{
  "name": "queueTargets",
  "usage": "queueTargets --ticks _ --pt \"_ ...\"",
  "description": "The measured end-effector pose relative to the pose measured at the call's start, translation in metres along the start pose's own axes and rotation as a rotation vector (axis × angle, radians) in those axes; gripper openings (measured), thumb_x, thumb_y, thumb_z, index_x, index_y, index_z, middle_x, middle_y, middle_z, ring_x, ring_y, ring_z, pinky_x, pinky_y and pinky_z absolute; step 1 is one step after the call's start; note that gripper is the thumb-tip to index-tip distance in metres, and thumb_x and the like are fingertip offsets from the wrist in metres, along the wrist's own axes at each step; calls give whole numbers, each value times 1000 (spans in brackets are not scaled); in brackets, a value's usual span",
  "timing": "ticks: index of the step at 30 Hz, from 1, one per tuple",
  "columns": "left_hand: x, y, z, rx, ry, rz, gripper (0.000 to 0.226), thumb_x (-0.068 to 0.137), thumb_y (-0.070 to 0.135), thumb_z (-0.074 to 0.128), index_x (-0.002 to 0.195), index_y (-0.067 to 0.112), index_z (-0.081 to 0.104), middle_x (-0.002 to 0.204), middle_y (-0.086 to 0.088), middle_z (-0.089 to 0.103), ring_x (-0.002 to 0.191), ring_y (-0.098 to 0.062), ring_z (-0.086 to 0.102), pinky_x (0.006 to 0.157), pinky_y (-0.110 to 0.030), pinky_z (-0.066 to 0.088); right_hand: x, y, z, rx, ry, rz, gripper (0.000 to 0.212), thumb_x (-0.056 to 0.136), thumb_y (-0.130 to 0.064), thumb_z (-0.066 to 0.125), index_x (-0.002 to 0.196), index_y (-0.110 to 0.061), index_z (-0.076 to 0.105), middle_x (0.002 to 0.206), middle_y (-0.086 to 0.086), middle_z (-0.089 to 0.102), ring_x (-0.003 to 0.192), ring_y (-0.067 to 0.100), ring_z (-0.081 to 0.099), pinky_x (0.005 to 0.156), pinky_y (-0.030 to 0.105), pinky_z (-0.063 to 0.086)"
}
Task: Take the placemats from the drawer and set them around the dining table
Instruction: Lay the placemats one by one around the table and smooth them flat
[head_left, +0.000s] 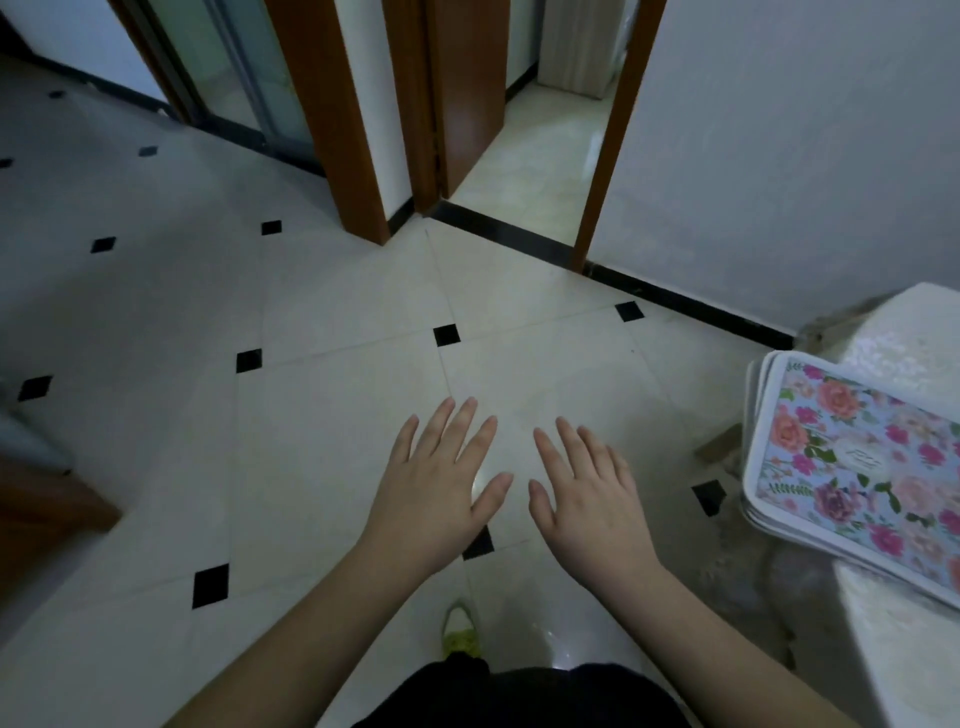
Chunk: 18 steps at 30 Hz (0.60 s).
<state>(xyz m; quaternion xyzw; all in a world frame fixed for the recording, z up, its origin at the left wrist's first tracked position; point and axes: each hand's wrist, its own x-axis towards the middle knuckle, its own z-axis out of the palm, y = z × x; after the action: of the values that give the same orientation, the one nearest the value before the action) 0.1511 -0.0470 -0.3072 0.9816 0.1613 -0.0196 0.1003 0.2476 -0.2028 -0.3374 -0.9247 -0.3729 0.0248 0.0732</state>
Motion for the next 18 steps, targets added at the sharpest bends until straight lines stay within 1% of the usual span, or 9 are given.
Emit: queueTargets --ticks 3,5,7,11,14,15,16,17,18 --pt "33 -14 -9 15 21 48 88 85 68 -18 155 29 19 164 2 11 152 -18 5 120 -42 0 23 -1 -3 -2 11 49 57 93 -43 35 142 -18 50 146 11 50 133 31 49 107 48 39" --pt "54 -17 -11 5 8 84 82 90 67 -10 155 29 20 164 1 13 152 -18 6 121 -41 1 32 10 0 -9 0 84 57 93 -43 35 142 -18 50 146 10 50 133 30 49 107 48 39" --pt "78 -16 -8 -13 -10 122 77 92 65 -1 155 28 23 164 1 15 151 -18 8 120 -38 -1 41 25 3 -16 -25 127 57 93 -44 35 142 -18 51 146 11 50 133 31 49 107 48 39" --pt "127 -2 13 -9 -88 223 75 92 65 4 155 28 23 164 2 13 151 -17 7 117 -35 -5 60 66 5 -8 -24 241 57 92 -44 35 140 -17 53 144 11 52 130 31 51 105 47 41" --pt "166 14 18 25 -90 276 68 96 61 16 151 25 36 160 -2 29 148 -21 23 118 -37 7 74 96 7 11 -3 324 57 91 -43 36 138 -17 54 142 11 53 129 31 53 104 48 42" --pt "181 21 21 24 -100 293 68 96 61 16 152 26 34 161 -2 27 149 -20 21 119 -35 8 80 107 8 22 4 347 57 91 -43 36 138 -17 54 142 11 53 129 30 52 104 48 42" --pt "196 29 24 11 -109 323 70 94 62 14 153 27 28 163 0 20 150 -19 15 119 -34 5 86 120 8 31 12 371 57 91 -43 36 138 -17 54 142 11 53 130 30 52 105 48 42" --pt "210 38 26 0 -134 350 72 92 63 11 155 28 22 164 2 13 151 -17 8 117 -32 3 90 133 7 34 19 400 57 91 -43 35 139 -17 54 142 10 54 129 29 52 105 48 42" --pt "224 48 28 -2 -142 372 73 92 63 10 155 29 20 164 2 11 151 -16 6 116 -32 4 94 147 6 37 20 437 58 91 -43 35 139 -17 54 141 10 54 129 29 53 105 47 42"
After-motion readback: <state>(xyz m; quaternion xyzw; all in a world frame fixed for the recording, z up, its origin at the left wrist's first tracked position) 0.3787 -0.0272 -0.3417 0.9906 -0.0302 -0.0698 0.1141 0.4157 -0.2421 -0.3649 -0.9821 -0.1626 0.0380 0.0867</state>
